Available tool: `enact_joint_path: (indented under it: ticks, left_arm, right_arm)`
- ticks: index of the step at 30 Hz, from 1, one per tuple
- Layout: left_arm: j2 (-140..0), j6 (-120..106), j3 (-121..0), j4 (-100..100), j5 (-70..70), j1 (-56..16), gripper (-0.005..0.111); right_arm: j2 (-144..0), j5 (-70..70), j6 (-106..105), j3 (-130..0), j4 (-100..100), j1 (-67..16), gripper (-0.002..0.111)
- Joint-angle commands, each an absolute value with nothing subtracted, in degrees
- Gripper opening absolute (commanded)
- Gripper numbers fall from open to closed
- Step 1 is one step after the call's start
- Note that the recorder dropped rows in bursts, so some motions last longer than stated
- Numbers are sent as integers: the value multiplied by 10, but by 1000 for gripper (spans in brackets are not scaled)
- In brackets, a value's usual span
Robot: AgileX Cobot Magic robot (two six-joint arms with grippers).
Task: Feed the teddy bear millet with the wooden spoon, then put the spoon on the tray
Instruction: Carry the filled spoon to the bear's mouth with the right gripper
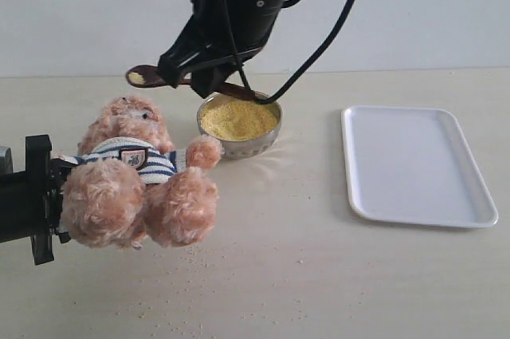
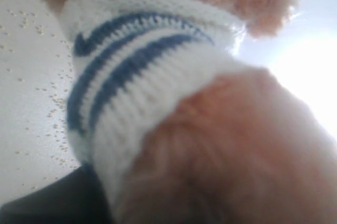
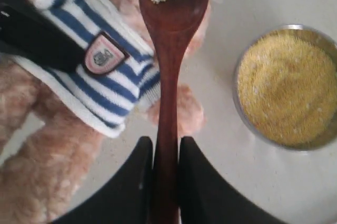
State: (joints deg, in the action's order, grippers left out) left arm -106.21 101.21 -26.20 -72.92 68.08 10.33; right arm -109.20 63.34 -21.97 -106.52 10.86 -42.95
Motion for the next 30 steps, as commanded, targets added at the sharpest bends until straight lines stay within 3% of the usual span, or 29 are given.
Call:
enact_joint_path:
  ticks: [1, 11, 30]
  left_arm:
    - [-1057, 1004, -265, -728, 700, 101, 5]
    - [-1057, 1006, -265, -730, 700, 101, 5]
    - [-1057, 1006, -265, -728, 700, 101, 5]
  right_arm:
    - [-1088, 568, -252, -1067, 92, -471, 0]
    - [-1116, 571, -229, -1067, -110, -498, 0]
    - [-1139, 551, -288, -1067, -174, -526, 0]
